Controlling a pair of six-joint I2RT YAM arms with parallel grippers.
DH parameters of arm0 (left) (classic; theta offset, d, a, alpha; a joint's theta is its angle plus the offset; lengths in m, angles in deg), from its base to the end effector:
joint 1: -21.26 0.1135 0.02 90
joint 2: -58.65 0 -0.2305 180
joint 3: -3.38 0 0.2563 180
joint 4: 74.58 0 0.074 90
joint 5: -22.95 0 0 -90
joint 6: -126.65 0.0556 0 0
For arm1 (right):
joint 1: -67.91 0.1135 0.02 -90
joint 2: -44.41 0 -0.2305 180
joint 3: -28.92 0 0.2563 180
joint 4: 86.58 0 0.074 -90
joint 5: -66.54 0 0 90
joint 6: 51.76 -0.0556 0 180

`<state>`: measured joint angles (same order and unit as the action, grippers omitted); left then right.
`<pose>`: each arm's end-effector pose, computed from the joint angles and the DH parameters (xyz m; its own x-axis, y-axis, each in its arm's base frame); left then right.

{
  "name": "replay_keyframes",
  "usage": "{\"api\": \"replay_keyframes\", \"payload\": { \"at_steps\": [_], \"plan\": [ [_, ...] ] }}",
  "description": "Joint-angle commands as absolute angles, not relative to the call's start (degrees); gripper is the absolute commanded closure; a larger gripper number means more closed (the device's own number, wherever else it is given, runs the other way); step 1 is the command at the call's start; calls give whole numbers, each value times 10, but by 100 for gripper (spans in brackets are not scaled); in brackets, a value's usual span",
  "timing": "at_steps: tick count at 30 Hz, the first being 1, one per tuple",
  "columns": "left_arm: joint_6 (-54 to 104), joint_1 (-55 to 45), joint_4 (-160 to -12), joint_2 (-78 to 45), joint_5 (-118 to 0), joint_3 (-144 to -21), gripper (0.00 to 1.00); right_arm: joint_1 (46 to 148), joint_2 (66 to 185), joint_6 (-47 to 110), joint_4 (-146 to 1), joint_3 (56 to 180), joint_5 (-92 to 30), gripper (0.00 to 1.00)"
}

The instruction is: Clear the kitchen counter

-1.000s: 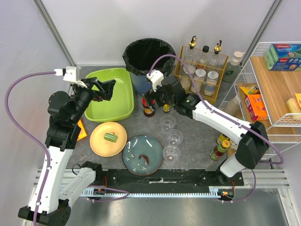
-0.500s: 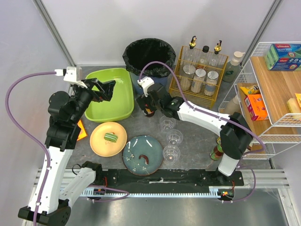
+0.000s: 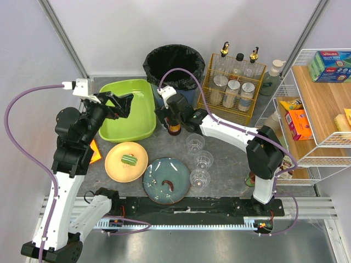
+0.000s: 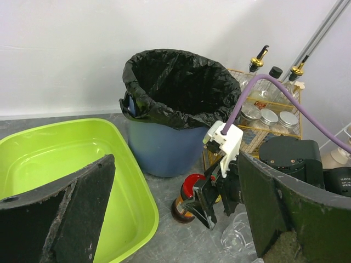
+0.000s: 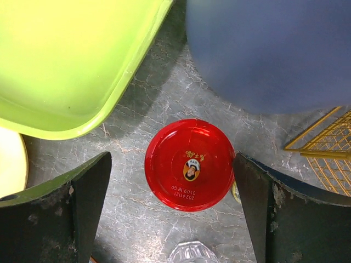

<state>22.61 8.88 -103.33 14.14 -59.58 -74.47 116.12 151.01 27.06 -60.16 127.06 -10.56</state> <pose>0.1923 -0.0496 0.4263 -0.0064 -0.2449 -0.9695 0.3480 0.9084 -0.2317 0.3055 0.3232 0.2234 -0.4911 -0.2659 -0.8295 -0.5194 0.8539 0.0338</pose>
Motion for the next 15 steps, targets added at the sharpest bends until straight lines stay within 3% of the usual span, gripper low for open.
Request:
{"api": "replay_keyframes", "payload": {
  "at_steps": [1,15],
  "plan": [
    [249,88,-1032,147,-607,-756,2,1158,1518,251,-586,1277,-81,2],
    [247,89,-1032,149,-606,-752,2,1158,1504,264,-606,1263,-54,2]
  ]
}}
